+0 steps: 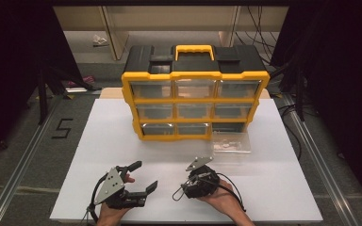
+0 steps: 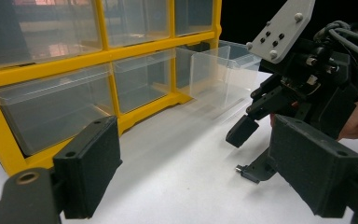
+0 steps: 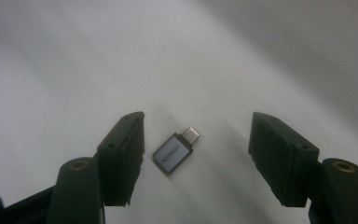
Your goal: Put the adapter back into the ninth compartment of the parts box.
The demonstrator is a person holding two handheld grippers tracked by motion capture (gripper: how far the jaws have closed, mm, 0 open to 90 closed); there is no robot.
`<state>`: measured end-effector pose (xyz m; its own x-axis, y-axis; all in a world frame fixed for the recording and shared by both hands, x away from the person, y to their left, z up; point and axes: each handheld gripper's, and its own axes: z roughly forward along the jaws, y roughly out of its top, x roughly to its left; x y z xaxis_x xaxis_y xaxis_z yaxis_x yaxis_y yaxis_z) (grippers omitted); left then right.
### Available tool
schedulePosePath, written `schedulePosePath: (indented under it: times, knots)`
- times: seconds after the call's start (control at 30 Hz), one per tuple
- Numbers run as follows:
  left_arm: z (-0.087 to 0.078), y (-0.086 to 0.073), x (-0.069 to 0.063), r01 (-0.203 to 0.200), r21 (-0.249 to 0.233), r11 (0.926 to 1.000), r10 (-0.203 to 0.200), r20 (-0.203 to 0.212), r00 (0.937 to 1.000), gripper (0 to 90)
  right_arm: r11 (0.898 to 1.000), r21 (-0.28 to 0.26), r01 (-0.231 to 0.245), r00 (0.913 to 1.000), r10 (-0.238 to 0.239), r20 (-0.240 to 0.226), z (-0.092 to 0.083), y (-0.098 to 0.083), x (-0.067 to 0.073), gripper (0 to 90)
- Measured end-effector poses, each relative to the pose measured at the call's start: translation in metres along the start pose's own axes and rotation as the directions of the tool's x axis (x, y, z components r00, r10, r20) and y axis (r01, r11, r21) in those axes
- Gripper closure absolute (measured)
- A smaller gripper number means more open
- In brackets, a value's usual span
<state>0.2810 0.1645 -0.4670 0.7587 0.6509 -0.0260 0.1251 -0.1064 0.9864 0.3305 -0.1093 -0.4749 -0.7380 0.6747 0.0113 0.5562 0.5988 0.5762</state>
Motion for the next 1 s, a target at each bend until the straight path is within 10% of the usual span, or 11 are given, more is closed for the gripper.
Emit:
schedulePosePath:
  times: [1.0]
  knots:
    - [0.0,0.0004,-0.0009,-0.004,-0.002,1.0,0.004,0.004,1.0,16.5,0.996,0.082,0.042,0.999,-0.041,-0.019,-0.0007,-0.0006,0.0005,60.6]
